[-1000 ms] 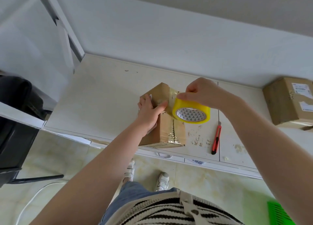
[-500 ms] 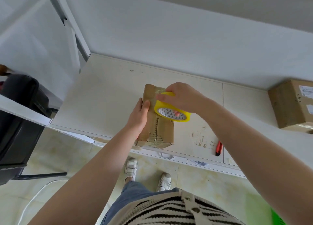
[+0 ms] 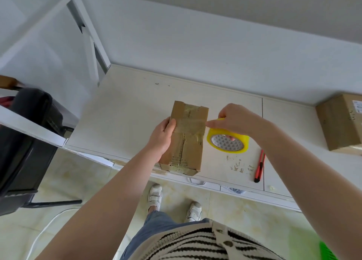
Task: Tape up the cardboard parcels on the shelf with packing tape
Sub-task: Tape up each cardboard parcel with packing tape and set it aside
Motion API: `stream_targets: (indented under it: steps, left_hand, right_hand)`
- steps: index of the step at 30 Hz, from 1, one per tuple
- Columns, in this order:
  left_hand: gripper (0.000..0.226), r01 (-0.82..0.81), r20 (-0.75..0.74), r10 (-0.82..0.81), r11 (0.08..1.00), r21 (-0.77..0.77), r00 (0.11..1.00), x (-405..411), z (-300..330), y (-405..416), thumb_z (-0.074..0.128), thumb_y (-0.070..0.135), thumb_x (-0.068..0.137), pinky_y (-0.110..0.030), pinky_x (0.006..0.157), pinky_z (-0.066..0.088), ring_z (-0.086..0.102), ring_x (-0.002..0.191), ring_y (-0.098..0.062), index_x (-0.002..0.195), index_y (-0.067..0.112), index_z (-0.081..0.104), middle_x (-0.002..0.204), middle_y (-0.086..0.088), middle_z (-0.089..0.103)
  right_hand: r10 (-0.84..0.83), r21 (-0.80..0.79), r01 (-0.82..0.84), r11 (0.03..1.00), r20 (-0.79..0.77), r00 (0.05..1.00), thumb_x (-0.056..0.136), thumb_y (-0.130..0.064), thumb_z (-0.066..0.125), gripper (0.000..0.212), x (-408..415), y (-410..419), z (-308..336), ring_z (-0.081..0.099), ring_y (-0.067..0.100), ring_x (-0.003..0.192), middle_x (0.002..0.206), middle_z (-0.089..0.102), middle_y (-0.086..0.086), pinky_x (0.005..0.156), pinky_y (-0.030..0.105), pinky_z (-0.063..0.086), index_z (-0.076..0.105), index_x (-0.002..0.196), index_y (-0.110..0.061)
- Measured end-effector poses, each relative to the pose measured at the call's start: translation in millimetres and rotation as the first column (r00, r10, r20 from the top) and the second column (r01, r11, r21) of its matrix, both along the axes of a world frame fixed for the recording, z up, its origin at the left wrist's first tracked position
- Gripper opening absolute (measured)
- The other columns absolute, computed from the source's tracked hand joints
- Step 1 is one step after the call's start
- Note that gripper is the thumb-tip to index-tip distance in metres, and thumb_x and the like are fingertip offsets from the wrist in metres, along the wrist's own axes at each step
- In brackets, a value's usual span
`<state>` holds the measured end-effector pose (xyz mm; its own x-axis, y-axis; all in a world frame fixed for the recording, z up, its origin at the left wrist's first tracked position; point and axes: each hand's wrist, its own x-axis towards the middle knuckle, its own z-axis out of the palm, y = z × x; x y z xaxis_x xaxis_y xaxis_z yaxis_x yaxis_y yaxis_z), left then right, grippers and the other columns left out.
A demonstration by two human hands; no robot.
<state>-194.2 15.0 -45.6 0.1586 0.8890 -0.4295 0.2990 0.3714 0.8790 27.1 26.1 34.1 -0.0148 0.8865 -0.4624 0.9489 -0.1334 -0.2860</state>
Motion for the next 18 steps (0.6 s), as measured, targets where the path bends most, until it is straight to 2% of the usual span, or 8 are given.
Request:
stream_targets:
  steps: [1,4,7,9,11,13,15,18]
  left_hand:
    - [0.025,0.001,0.000,-0.001,1.000,-0.011,1.000,-0.3,0.0,0.4,0.034,0.037,0.107,-0.026,0.090,0.031,0.049,0.090,0.002,0.112,0.027,0.055,0.097,0.017,0.054]
    - [0.030,-0.009,0.008,0.009,1.000,-0.014,1.000,1.2,3.4,-0.8,0.034,0.037,0.107,-0.022,0.087,0.032,0.045,0.102,-0.006,0.126,0.024,0.053,0.094,0.025,0.048]
    - [0.042,0.023,0.011,-0.022,0.999,-0.048,1.000,1.7,6.7,0.0,0.041,0.047,0.102,-0.024,0.090,0.032,0.046,0.105,-0.005,0.136,0.024,0.051,0.106,0.021,0.051]
    - [0.039,0.058,-0.034,-0.061,0.996,-0.074,0.998,2.7,9.2,1.3,0.055,0.053,0.094,-0.025,0.087,0.034,0.053,0.091,-0.001,0.126,0.029,0.055,0.101,0.023,0.057]
    - [0.032,0.055,-0.053,-0.060,0.994,-0.095,0.997,4.0,10.7,3.2,0.064,0.050,0.090,-0.026,0.084,0.037,0.056,0.087,0.001,0.115,0.031,0.059,0.094,0.022,0.061]
    - [0.032,0.014,0.025,-0.010,0.986,-0.164,1.000,6.5,11.9,4.0,0.067,0.047,0.089,-0.030,0.081,0.046,0.063,0.085,-0.005,0.112,0.026,0.063,0.096,0.013,0.069]
    - [0.036,-0.014,0.170,0.065,0.957,-0.290,0.983,9.7,11.9,2.7,0.069,0.046,0.088,-0.034,0.071,0.057,0.073,0.084,-0.019,0.113,0.021,0.066,0.098,-0.001,0.075]
    - [0.042,0.044,0.313,0.087,0.920,-0.389,0.946,20.6,3.6,-1.0,0.065,0.048,0.089,-0.038,0.066,0.060,0.074,0.090,-0.025,0.118,0.016,0.064,0.103,-0.009,0.076]
  right_hand:
    - [-0.003,-0.013,0.004,1.000,0.017,1.000,0.083,-0.065,0.060,0.059,3.9,-1.2,-4.8,0.051,0.019,0.056,0.054,0.054,0.004,0.053,0.028,0.035,0.055,0.060,-0.010]
    - [-0.062,-0.074,0.058,0.996,-0.045,0.997,0.083,-0.065,0.061,0.060,11.0,-7.1,-28.9,0.058,0.020,0.057,0.058,0.062,0.007,0.058,0.031,0.044,0.062,0.066,-0.007]
    - [-0.106,-0.111,0.093,0.989,-0.118,0.987,0.084,-0.064,0.061,0.061,10.0,-11.5,-46.7,0.052,0.018,0.058,0.064,0.056,0.008,0.059,0.030,0.040,0.064,0.073,-0.004]
    - [-0.131,-0.132,0.109,0.985,-0.168,0.977,0.085,-0.063,0.059,0.061,9.3,-13.0,-52.8,0.053,0.018,0.060,0.068,0.059,0.007,0.061,0.029,0.040,0.067,0.079,-0.003]
    - [-0.139,-0.121,0.119,0.986,-0.178,0.974,0.085,-0.063,0.060,0.059,9.9,-13.5,-53.6,0.055,0.018,0.063,0.073,0.062,0.008,0.062,0.029,0.042,0.068,0.082,-0.005]
    - [-0.132,-0.091,0.117,0.989,-0.174,0.976,0.083,-0.065,0.060,0.064,12.5,-13.5,-48.3,0.055,0.020,0.065,0.072,0.061,0.009,0.061,0.030,0.041,0.069,0.084,-0.002]
    - [-0.127,-0.050,0.120,0.991,-0.162,0.979,0.081,-0.067,0.061,0.067,17.4,-12.3,-31.4,0.053,0.020,0.061,0.066,0.057,0.008,0.058,0.030,0.038,0.068,0.080,0.000]
    - [-0.103,0.000,0.103,0.995,-0.071,0.992,0.081,-0.066,0.062,0.062,23.5,-10.1,-0.2,0.056,0.019,0.055,0.059,0.061,0.008,0.055,0.028,0.040,0.066,0.070,-0.004]
